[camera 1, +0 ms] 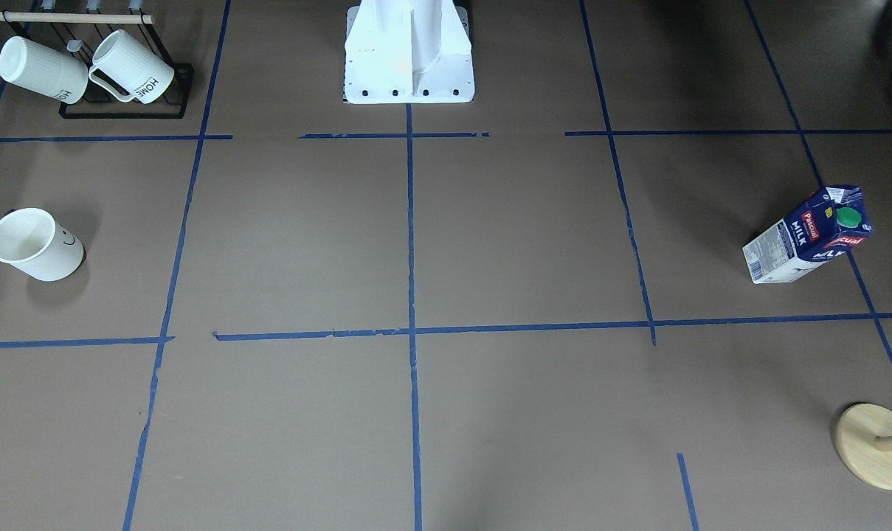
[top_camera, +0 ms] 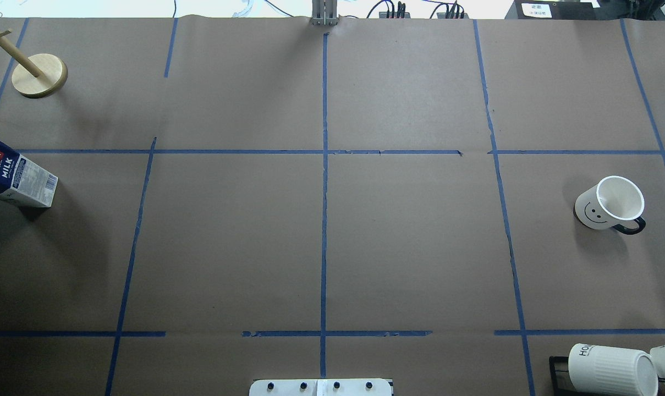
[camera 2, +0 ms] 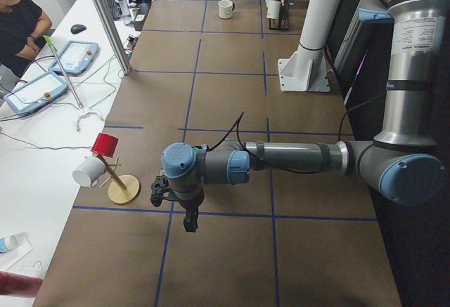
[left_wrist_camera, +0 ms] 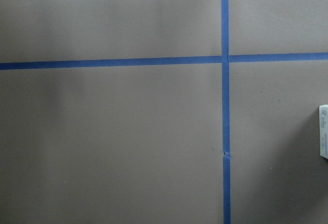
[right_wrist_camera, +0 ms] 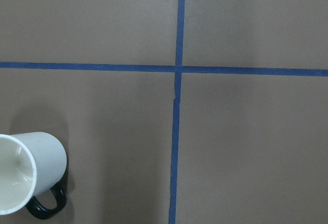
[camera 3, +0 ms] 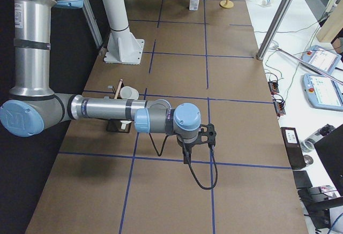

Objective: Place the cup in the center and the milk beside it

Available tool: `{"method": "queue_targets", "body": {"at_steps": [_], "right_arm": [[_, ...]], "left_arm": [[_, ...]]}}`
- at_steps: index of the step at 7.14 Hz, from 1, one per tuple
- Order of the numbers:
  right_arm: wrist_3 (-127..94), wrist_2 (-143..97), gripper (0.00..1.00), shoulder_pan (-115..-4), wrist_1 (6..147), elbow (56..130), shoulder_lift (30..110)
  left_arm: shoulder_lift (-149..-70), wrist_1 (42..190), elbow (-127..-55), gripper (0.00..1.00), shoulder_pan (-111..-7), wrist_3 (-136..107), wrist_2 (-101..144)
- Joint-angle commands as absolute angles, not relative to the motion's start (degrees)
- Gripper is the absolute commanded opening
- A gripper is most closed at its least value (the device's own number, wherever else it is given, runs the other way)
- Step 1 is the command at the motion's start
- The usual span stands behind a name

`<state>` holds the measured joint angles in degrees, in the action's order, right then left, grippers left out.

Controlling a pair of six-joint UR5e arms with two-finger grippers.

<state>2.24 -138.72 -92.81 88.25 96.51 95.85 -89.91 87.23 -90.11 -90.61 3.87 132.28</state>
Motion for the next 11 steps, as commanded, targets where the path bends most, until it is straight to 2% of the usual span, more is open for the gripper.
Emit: {"method": "queue_targets", "body": {"at_steps": [1,11], "right_arm": [[2.20,-138.78,1.00,-92.81,87.98,96.50,95.89],[2.20,-138.70,1.00,-92.81,87.71,96.68,95.02]], "left_arm": [[-89.83,87.36,-90.09,1.00,-90.62,3.87,132.28],[-89.91,87.89,-90.26,1.00,-90.62,3.87,132.28]]}}
